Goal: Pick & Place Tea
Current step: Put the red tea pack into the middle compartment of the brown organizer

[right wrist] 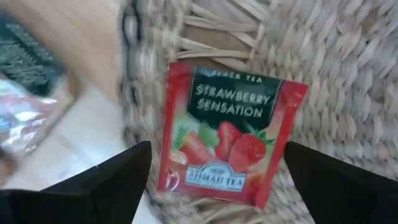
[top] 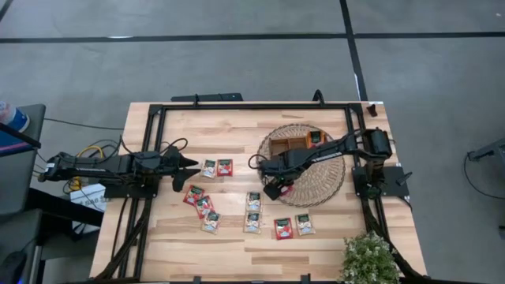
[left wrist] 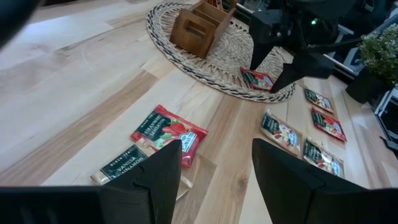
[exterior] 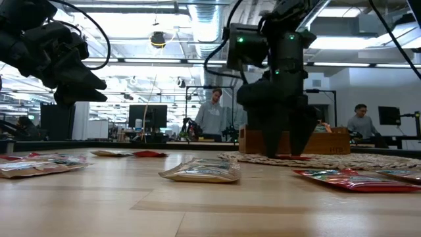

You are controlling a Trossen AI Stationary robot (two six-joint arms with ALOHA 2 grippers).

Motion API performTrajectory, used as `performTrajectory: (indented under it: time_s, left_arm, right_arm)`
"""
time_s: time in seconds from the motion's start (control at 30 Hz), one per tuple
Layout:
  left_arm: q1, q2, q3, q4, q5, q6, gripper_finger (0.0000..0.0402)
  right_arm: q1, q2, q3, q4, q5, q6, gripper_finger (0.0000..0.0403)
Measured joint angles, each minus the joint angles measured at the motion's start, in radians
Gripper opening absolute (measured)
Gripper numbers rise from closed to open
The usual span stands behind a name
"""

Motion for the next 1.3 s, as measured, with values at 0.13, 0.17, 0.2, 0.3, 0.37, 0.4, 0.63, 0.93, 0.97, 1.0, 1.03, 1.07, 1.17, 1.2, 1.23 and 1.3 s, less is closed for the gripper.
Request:
performTrajectory:
  time_s: [0.13, 0.17, 0.2, 0.3, 0.37, 0.4, 0.63, 0.93, 0.97, 1.0, 1.03, 1.07, 1.17, 1.2, 1.23, 1.3]
  left_arm:
    - [0.000, 0.000, 0.000, 0.000, -0.001, -0.001, 0.0188]
    - [0.000, 0.000, 0.000, 0.000, -0.002, -0.001, 0.0188]
    - [0.000, 0.000, 0.000, 0.000, -0.002, -0.002, 0.0188]
    - [0.000, 0.000, 0.000, 0.000, -0.002, -0.003, 0.0188]
    - [0.000, 0.000, 0.000, 0.000, -0.002, -0.007, 0.0188]
    - [0.000, 0.000, 0.000, 0.000, -0.002, -0.010, 0.0188]
    - [0.000, 0.000, 0.000, 0.000, -0.002, -0.019, 0.0188]
    - [0.000, 0.000, 0.000, 0.000, -0.002, -0.023, 0.0188]
    - [0.000, 0.000, 0.000, 0.000, -0.002, -0.023, 0.0188]
    - [0.000, 0.000, 0.000, 0.000, -0.002, -0.023, 0.0188]
    - [0.000, 0.000, 0.000, 0.000, -0.002, -0.023, 0.0188]
    - [0.000, 0.000, 0.000, 0.000, -0.002, -0.023, 0.0188]
    - [0.000, 0.000, 0.000, 0.000, -0.002, -0.022, 0.0188]
    - [0.000, 0.000, 0.000, 0.000, -0.001, -0.022, 0.0188]
    - [0.000, 0.000, 0.000, 0.000, -0.001, -0.022, 0.0188]
    - [0.000, 0.000, 0.000, 0.000, -0.001, -0.022, 0.0188]
  right_arm:
    - [0.005, 0.010, -0.001, -0.004, 0.006, -0.003, 0.0363]
    - [0.006, 0.017, -0.001, -0.005, 0.017, -0.001, 0.0363]
    - [0.007, 0.017, -0.001, -0.005, 0.025, 0.000, 0.0363]
    - [0.006, 0.018, -0.002, -0.006, 0.029, 0.000, 0.0363]
    - [0.006, 0.019, -0.002, -0.005, 0.028, 0.000, 0.0363]
    - [0.006, 0.019, -0.002, -0.005, 0.029, 0.000, 0.0363]
    - [0.004, 0.020, -0.003, -0.002, 0.025, 0.015, 0.0362]
    - [0.005, 0.021, -0.004, -0.005, 0.048, 0.053, 0.0306]
    - [0.005, 0.021, -0.004, -0.006, 0.049, 0.052, 0.0299]
    - [0.005, 0.021, -0.004, -0.006, 0.049, 0.052, 0.0292]
    - [0.005, 0.021, -0.005, -0.007, 0.050, 0.052, 0.0287]
    - [0.005, 0.021, -0.005, -0.008, 0.050, 0.052, 0.0282]
    - [0.005, 0.021, -0.005, -0.010, 0.049, 0.052, 0.0272]
    - [0.005, 0.021, -0.005, -0.011, 0.049, 0.052, 0.0270]
    - [0.005, 0.021, -0.005, -0.012, 0.049, 0.052, 0.0267]
    - [0.005, 0.021, -0.005, -0.013, 0.052, 0.052, 0.0261]
